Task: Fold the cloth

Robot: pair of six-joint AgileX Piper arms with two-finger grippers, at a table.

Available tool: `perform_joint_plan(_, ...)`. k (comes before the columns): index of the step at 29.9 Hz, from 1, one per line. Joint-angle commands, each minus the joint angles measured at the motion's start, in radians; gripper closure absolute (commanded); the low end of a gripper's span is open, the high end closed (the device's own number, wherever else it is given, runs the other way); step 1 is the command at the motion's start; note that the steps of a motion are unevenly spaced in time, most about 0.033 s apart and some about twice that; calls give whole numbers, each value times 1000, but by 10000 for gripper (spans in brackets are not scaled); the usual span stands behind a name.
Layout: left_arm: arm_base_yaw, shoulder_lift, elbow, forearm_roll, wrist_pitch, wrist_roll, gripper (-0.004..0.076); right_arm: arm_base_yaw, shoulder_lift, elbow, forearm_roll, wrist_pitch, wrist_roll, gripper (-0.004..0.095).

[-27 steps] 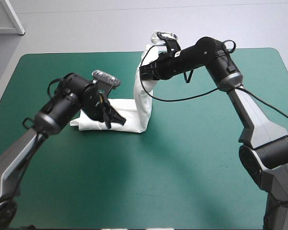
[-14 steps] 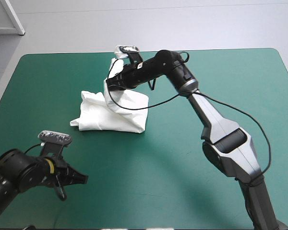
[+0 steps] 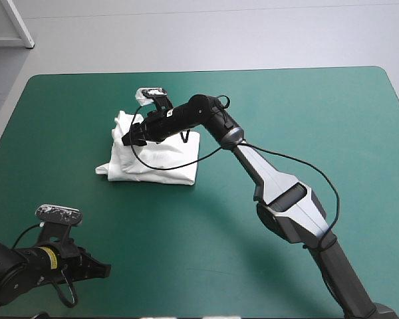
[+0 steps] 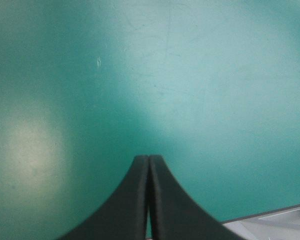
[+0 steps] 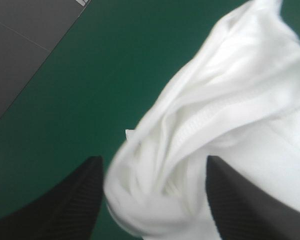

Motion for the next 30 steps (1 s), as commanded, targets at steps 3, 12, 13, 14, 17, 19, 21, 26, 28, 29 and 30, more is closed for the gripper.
perform_joint_plan(3,-3,2,-23,9,39,10,732,-46,-140,-38,16,46,42,191)
perform_joint_plan(12,-3,2,-23,1,39,-1,732,-131,-221,-32,-150,242,183,310)
perform_joint_plan(13,-3,2,-23,1,39,-1,732,-140,-230,-20,-167,242,195,310)
perform_joint_plan(14,-3,2,-23,-4,39,-1,732,-145,-241,-5,-181,242,195,310)
perform_joint_plan(17,-3,2,-23,-9,39,-1,732,-156,-281,76,-259,242,195,310)
perform_joint_plan(19,-3,2,-23,-9,39,-1,732,-156,-325,181,-318,242,180,310)
perform_joint_plan(21,-3,2,-23,-3,39,-1,732,-156,-365,291,-335,242,161,310)
perform_joint_plan(26,-3,2,-23,2,39,-1,732,-148,-377,497,-301,232,125,310)
perform_joint_plan(28,-3,2,-23,-7,39,-1,732,-139,-366,539,-281,203,118,310)
perform_joint_plan(29,-3,2,-23,-7,39,-1,732,-134,-356,548,-262,185,108,310)
perform_joint_plan(30,-3,2,-23,-11,39,-1,732,-129,-345,548,-244,167,105,310)
